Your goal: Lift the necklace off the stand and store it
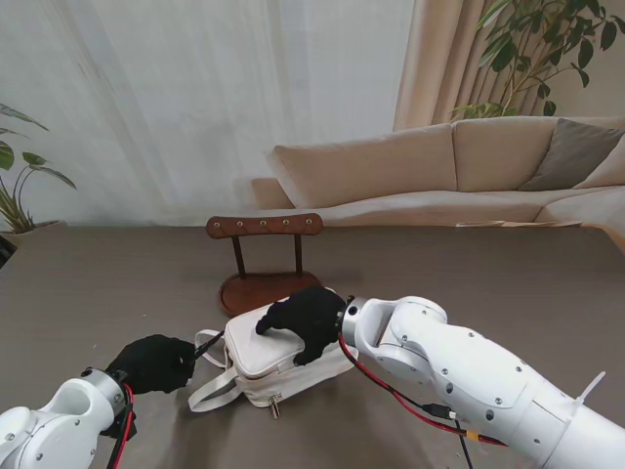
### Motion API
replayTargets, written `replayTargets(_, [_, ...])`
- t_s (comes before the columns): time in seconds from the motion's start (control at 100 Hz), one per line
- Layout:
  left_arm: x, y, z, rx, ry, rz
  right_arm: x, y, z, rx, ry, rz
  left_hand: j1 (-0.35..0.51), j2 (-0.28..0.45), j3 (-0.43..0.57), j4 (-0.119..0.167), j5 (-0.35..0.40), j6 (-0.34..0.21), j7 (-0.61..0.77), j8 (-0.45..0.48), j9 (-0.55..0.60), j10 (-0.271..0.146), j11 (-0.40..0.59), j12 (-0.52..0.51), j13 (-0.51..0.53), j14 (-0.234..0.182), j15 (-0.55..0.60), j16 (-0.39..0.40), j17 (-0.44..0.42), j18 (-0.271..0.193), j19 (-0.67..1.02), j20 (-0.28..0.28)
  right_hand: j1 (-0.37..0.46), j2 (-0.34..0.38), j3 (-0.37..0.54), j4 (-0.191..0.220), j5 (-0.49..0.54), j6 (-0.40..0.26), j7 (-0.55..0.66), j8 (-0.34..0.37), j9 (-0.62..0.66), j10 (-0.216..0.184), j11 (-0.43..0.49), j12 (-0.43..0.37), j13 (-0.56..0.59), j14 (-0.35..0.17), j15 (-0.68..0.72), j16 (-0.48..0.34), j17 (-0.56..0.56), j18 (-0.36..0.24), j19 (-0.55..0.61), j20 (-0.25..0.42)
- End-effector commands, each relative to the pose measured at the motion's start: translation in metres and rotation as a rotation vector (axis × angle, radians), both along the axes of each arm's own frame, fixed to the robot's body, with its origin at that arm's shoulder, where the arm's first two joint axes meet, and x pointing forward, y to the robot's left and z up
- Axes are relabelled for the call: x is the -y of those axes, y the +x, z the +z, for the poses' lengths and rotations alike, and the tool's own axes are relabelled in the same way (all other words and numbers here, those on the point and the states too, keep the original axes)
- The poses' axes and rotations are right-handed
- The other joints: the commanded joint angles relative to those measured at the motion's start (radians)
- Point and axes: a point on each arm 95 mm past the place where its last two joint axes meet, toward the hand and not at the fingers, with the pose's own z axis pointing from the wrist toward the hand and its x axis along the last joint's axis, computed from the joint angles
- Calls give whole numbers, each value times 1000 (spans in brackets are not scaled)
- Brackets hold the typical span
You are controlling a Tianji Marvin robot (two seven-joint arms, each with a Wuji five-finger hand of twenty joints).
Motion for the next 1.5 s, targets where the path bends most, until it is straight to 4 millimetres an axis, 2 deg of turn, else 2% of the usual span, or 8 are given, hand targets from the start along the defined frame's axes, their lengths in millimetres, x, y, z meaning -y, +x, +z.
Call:
replayTargets(0.0, [-1, -7, -3, -29, 15, -1, 25, 7, -27, -43, -95, -60, 29, 6, 3, 13, 30, -9, 42, 6, -4, 8, -7, 8, 6, 11, -8, -7, -15, -22, 6, -11, 89, 87, -31, 32, 218, 76, 179, 93, 119, 7, 84, 38, 33, -16, 17, 13, -467, -23, 51, -30])
replayTargets(0.13, [-3, -14, -2, -27, 29, 6, 29, 9, -30, -55, -101, -70, 30, 6, 2, 13, 31, -10, 42, 6, -6, 8, -8, 8, 6, 11, -8, -7, -15, -23, 5, -11, 120, 122, -65, 35, 230, 71, 183, 100, 137, 0, 81, 37, 47, -22, 20, 14, -464, -25, 62, -38])
replayTargets(0.41, [2, -25, 6, -5, 36, -11, 31, 11, -33, -77, -106, -81, 31, 7, 1, 14, 31, -8, 41, 5, -5, 9, -8, 8, 5, 12, -9, -7, -18, -23, 3, -12, 102, 156, -88, 39, 235, 67, 180, 102, 145, 0, 77, 37, 53, -16, 21, 15, -466, -23, 66, -46])
replayTargets(1.02, [41, -47, 41, 20, 72, -172, 31, 10, -33, -107, -118, -94, 31, 11, -6, 15, 29, -13, 41, 7, -8, 6, -8, 10, 2, 8, -11, -7, -21, -31, 0, -13, 88, 208, -109, 45, 240, 67, 178, 105, 155, 6, 74, 36, 70, 6, 17, 18, -467, -19, 68, -53])
replayTargets(1.49, [72, -47, 57, -10, 50, -298, 29, 12, -34, -132, -122, -119, 31, 13, -9, 15, 27, -18, 41, 8, -7, 3, -9, 10, 2, 4, -10, -6, -18, -35, 1, -12, 91, 228, -127, 47, 252, 66, 180, 108, 165, 13, 72, 36, 79, 16, 11, 21, -468, -17, 69, -55])
